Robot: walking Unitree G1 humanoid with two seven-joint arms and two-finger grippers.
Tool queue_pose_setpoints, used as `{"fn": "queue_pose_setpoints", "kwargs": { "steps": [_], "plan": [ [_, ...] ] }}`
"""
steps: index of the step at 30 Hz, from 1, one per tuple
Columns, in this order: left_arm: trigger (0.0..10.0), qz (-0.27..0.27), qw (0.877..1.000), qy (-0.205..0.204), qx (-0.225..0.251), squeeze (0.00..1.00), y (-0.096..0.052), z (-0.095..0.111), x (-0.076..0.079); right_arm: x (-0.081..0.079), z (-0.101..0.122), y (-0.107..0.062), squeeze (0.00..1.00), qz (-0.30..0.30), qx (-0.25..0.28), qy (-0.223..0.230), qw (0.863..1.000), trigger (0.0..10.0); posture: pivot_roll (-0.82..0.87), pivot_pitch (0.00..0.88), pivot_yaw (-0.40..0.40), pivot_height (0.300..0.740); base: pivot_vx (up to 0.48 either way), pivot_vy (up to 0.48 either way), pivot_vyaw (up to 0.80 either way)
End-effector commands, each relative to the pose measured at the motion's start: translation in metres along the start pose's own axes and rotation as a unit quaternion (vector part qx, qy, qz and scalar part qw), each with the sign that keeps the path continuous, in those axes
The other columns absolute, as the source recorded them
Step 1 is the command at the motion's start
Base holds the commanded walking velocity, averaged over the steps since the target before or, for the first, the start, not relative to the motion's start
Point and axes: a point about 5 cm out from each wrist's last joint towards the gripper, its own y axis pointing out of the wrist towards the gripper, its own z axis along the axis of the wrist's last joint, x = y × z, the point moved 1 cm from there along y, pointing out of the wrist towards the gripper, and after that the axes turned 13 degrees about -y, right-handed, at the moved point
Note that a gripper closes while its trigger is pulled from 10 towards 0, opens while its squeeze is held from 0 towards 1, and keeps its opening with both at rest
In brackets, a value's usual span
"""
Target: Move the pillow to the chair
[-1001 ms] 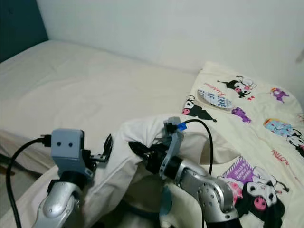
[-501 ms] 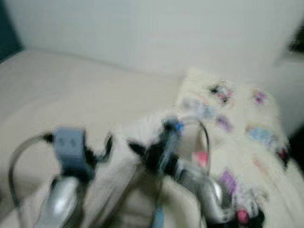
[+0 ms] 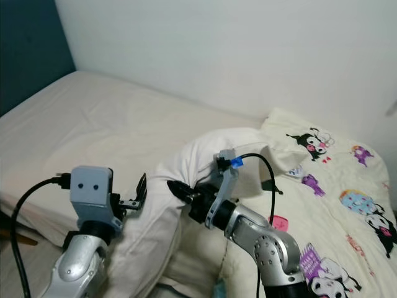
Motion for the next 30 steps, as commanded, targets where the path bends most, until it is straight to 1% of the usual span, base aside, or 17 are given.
{"fn": "queue_pose_setpoints", "kwargs": {
  "steps": [1, 7, 13, 30],
  "plan": [
    [10.0, -0.001, 1.000, 0.003, -0.001, 0.00, -0.0007, -0.0010, 0.0018, -0.0027, 0.0124, -0.0019, 0.00, 0.014, 0.033, -0.010, 0.999, 0.0, 0.09, 0.000, -0.127, 0.740, 0.000, 0.000, 0.00],
    [10.0, 0.001, 1.000, 0.012, 0.000, 0.00, -0.0001, -0.0004, 0.0015, -0.0030, 0.0147, -0.0018, 0.00, 0.012, 0.042, -0.014, 0.999, 0.0, 0.09, 0.000, -0.126, 0.740, 0.000, 0.000, 0.00],
    [10.0, 0.001, 1.000, 0.020, 0.002, 0.00, 0.0008, 0.0001, 0.0019, -0.0048, 0.0145, -0.0012, 0.00, 0.020, 0.039, -0.023, 0.999, 0.0, 0.09, 0.000, -0.124, 0.740, 0.000, 0.000, 0.80],
    [10.0, 0.002, 1.000, 0.028, 0.002, 0.00, 0.0016, 0.0000, 0.0021, -0.0066, 0.0144, -0.0003, 0.00, 0.026, 0.038, -0.027, 0.999, 0.0, 0.09, 0.000, -0.124, 0.740, 0.000, 0.000, 0.80]
  ]
}}
